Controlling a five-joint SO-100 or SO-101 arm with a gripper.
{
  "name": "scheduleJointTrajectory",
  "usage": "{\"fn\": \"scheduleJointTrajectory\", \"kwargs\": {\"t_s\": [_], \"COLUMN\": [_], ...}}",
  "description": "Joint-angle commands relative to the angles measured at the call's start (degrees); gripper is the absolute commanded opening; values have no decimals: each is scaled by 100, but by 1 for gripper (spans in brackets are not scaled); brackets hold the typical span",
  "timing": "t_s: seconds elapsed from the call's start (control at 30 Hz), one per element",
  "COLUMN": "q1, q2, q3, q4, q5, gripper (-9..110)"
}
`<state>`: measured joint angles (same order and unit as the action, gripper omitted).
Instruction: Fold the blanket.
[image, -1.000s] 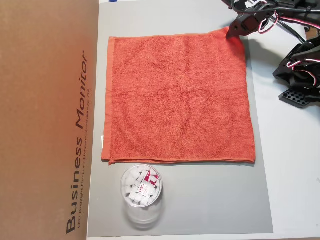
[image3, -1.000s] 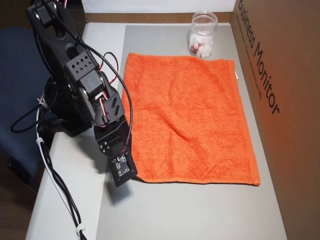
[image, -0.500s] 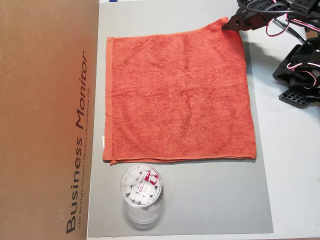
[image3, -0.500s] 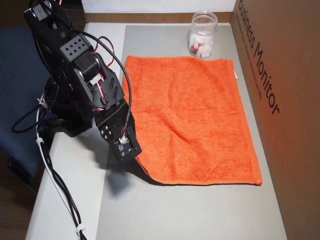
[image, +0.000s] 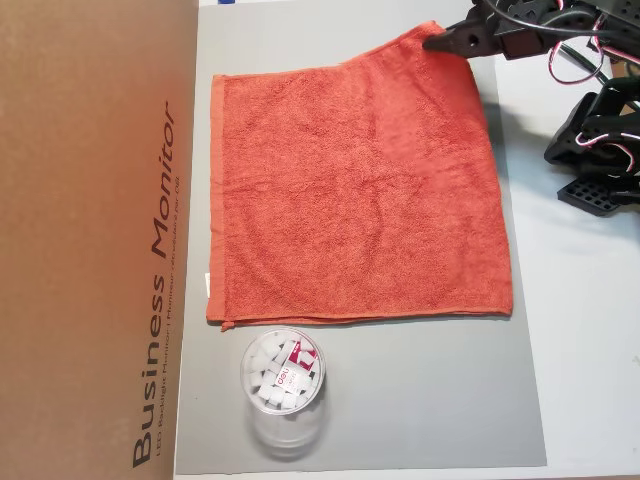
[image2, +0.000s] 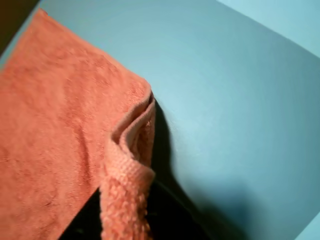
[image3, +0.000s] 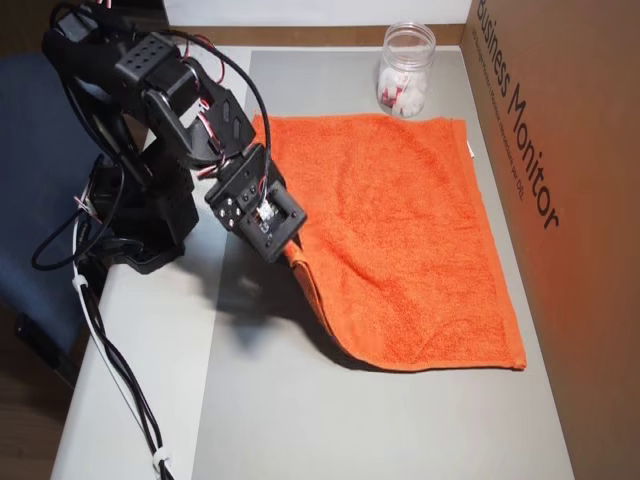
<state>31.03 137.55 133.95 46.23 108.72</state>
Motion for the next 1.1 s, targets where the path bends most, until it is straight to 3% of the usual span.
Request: {"fn": "scheduleJointTrajectory", "kwargs": {"t_s": [0.0,0.57,1.07], "q1": [-246,-1318,-2048], "q2": [132,70,-2030], "q3": [-536,-1380,-3683], "q4": [-26,-114,-114], "q5": [88,79,9], "gripper": [0,0,0]}}
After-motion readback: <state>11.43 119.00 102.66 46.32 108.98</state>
